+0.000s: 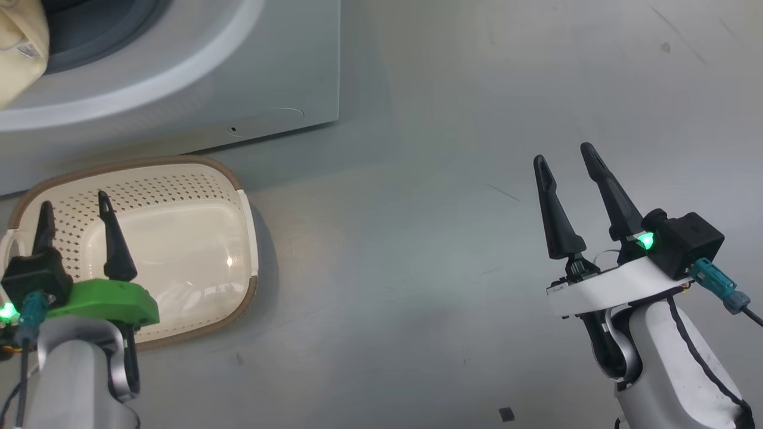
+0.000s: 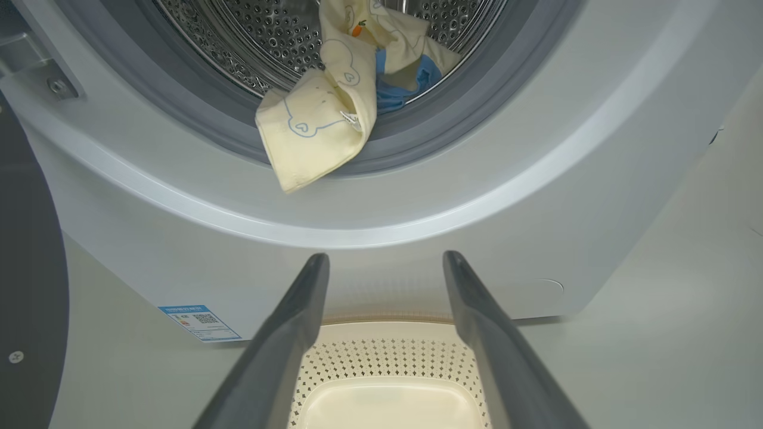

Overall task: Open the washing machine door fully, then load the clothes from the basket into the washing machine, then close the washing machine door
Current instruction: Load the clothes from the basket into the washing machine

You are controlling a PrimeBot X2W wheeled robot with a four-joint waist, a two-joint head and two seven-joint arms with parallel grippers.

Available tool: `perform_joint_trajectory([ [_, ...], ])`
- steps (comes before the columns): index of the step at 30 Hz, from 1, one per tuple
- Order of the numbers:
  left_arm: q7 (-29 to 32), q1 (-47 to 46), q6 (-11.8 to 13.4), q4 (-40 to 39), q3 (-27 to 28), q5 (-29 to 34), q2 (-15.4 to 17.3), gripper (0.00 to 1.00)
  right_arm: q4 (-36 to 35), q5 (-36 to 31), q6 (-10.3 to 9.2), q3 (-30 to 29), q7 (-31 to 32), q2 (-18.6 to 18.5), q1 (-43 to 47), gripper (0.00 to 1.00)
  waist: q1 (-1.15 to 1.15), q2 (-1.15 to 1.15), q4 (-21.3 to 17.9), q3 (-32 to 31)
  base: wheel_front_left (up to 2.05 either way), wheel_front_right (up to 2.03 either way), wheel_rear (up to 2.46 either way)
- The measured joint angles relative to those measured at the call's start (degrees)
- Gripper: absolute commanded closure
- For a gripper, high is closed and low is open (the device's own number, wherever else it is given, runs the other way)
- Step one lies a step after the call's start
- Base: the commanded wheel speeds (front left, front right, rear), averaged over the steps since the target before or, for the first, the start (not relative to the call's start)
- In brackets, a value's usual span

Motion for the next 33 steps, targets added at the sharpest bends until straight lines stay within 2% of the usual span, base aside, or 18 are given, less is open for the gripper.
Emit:
perform_joint_trajectory([
  [6, -0.03, 5.04, 0.08, -2.82, -0.27, 0.9, -2.56, 0.0, 0.81, -0.13, 0.01, -1.02, 0.0, -0.25, 2.64, 0.0, 0.0, 0.0, 1.43, -3.22, 0.0, 0.0, 0.0],
  [15, -0.03, 9.06, 0.09, -6.77, 0.13, 0.99, -2.64, 0.0, 1.02, -0.57, 0.01, -1.04, 0.0, -0.23, 4.43, 0.0, 0.0, 0.0, 2.81, -6.21, 0.0, 0.0, 0.0],
  [33, -0.03, 11.6, 0.26, -11.89, 0.03, 0.99, -3.02, 0.0, 0.11, -1.03, 0.01, -0.6, 0.0, -0.29, 4.43, 0.0, 0.0, 0.0, 3.17, -6.51, 0.0, 0.0, 0.0],
])
